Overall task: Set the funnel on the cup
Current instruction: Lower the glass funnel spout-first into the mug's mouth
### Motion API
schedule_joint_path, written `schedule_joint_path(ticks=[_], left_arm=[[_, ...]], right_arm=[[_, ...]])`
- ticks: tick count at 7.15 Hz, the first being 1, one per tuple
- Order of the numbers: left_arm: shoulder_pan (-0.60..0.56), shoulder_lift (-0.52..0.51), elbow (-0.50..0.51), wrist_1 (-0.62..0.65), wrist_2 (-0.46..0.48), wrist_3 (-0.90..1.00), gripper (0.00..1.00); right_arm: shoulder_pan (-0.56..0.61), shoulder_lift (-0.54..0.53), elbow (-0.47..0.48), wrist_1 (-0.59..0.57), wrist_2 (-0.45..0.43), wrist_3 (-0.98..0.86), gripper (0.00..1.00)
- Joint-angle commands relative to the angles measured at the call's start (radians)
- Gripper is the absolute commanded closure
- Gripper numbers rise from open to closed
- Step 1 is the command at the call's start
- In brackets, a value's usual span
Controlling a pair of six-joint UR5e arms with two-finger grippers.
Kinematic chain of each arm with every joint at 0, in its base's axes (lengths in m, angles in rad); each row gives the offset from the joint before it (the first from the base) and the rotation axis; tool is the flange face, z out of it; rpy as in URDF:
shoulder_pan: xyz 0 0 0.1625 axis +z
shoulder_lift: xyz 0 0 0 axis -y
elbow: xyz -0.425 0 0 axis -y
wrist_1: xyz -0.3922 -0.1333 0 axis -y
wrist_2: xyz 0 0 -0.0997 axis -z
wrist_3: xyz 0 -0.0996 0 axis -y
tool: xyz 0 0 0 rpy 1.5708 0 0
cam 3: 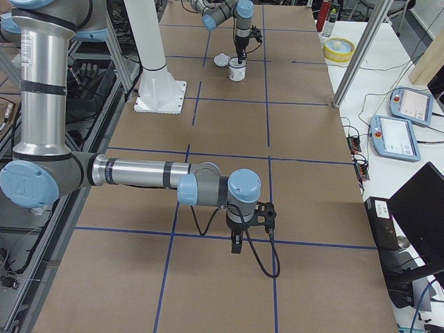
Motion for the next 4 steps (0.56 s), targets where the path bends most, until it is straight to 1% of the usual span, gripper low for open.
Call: schedule_joint_path(ticks=[1,2,3,4], left_arm=[[0.025,0.001,0.011,-0.022,0.005,-0.004,0.00],[0.024,0.015,-0.024,-0.022,0.008,0.002,0.00],[0.005,0.039,-0.102,-0.021,0.005,0.068,0.00],[-0.037,0.091,-0.205,-0.035,0.002,0.159,0.00]], right_arm=[[0.000,0.000,0.000,0.000,0.000,0.000,0.00],[0.000,0.000,0.000,0.000,0.000,0.000,0.00],[0.000,0.000,0.000,0.000,0.000,0.000,0.00],[0.000,0.000,0.000,0.000,0.000,0.000,0.00]])
